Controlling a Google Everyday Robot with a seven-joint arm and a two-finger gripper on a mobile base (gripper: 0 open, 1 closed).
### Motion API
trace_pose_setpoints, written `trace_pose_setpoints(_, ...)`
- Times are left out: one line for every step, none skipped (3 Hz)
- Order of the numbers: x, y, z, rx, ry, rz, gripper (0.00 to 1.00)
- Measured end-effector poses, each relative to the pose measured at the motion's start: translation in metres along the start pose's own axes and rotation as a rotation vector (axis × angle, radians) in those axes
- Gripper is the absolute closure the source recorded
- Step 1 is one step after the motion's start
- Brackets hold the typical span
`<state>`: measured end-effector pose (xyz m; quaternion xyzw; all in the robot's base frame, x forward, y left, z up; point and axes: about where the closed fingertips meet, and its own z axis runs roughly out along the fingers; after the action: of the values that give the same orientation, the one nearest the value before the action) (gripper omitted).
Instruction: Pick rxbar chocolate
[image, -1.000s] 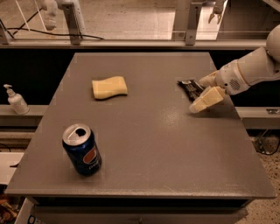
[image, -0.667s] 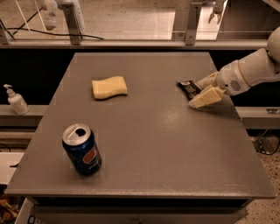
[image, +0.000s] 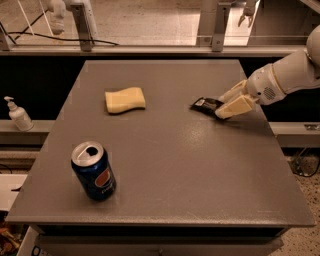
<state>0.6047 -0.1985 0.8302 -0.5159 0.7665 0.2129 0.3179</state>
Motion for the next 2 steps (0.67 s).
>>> trace_pose_setpoints(-0.013,-0.002,-0.009,0.005,-0.020,-0.028,1.00)
trace_pose_setpoints(-0.033,-0.002,-0.021,0.008,-0.049,-0.068,1.00)
